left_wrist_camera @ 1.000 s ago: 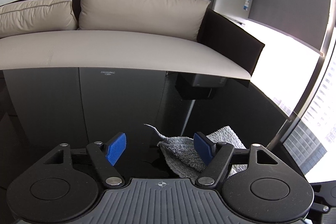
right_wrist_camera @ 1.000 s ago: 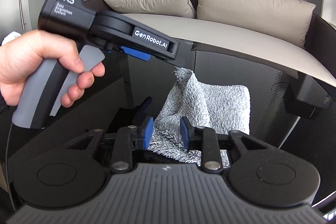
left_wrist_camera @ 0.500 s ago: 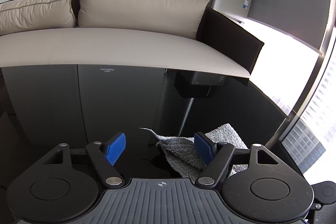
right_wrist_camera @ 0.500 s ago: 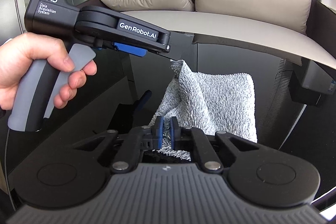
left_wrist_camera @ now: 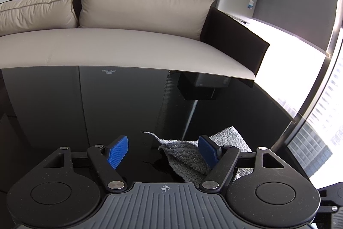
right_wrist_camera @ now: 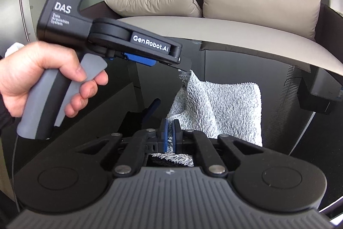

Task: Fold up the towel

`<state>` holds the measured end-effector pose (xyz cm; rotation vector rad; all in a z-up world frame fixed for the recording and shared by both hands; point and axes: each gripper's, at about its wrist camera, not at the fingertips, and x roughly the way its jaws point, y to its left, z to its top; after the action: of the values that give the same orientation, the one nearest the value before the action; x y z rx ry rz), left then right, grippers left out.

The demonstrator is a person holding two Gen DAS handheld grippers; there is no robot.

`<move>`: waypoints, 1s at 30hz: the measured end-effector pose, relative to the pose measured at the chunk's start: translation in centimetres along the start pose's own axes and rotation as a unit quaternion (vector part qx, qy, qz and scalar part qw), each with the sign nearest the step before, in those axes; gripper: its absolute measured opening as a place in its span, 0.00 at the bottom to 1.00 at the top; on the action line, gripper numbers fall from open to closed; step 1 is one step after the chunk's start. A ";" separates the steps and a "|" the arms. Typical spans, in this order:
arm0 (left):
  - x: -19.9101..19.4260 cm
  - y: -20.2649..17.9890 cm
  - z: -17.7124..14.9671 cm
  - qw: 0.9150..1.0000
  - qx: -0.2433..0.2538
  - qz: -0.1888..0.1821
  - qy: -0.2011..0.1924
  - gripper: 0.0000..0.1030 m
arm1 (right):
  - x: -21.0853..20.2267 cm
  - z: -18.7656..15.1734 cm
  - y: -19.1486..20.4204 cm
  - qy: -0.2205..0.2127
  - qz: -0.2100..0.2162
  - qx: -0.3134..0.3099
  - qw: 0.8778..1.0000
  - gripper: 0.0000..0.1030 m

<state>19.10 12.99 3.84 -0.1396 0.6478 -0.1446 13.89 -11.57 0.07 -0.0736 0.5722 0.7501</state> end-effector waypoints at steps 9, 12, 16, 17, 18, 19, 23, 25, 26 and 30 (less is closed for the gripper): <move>0.1 -0.7 0.1 1.000 0.008 -0.002 0.003 0.69 | -1.3 0.4 0.7 0.006 0.049 -0.005 0.999 0.03; 0.5 -1.2 -0.1 1.000 0.020 -0.002 0.009 0.69 | -0.9 -0.1 0.9 0.022 0.048 -0.004 0.999 0.04; 0.9 -1.6 -0.4 0.999 0.034 0.004 0.015 0.69 | -1.2 -0.3 1.0 0.024 0.046 -0.006 0.999 0.04; 1.1 -1.7 -0.5 0.999 0.036 0.005 0.016 0.69 | -1.4 -0.3 0.9 0.021 0.046 -0.004 0.999 0.07; 1.2 -1.7 -0.6 0.999 0.038 0.005 0.018 0.69 | -1.4 -0.1 0.7 0.019 0.046 -0.001 0.999 0.13; 1.3 -1.7 -0.7 0.999 0.039 0.005 0.020 0.70 | -1.5 0.0 0.5 0.017 0.045 0.001 0.999 0.18; 1.7 -1.8 -1.1 0.998 0.047 0.010 0.028 0.70 | -2.5 0.2 -0.1 0.007 0.036 0.008 0.999 0.37; 1.9 -2.0 -1.2 0.998 0.054 0.013 0.030 0.70 | -2.9 0.2 -0.6 0.003 0.025 0.012 1.000 0.37; 1.9 -2.0 -1.3 0.998 0.056 0.013 0.030 0.70 | -3.0 0.2 -0.9 0.003 0.018 0.016 1.000 0.37; 2.2 -2.3 -1.5 0.997 0.061 0.017 0.033 0.70 | -2.8 0.0 -2.3 0.013 -0.007 0.033 0.999 0.37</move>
<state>19.72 10.23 1.78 -0.0071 0.7050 -0.1562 13.79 -14.94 1.20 -0.0259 0.6215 0.7167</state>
